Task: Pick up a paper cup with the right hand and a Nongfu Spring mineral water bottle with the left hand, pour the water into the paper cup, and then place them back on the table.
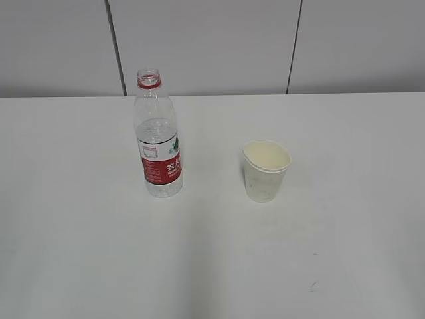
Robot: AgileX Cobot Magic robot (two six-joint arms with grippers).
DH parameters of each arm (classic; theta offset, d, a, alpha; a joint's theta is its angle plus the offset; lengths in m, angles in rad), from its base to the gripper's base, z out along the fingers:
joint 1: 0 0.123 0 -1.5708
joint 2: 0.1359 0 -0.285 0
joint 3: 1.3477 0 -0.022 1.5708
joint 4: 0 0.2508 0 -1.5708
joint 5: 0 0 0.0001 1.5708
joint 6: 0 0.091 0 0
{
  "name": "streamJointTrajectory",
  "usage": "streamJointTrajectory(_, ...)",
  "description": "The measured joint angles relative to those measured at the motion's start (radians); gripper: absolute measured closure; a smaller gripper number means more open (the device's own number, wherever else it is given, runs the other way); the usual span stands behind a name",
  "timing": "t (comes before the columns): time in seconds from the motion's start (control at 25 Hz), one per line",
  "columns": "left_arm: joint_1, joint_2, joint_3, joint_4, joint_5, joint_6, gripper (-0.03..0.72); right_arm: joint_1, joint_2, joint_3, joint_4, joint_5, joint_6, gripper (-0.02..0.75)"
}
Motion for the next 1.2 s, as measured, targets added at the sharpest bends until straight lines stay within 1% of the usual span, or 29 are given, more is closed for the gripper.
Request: streamJointTrajectory(1.2,0.000,0.000,0.000,0.000,0.000,0.000,0.448,0.000,0.000,0.000,0.000,0.000,0.000,0.150)
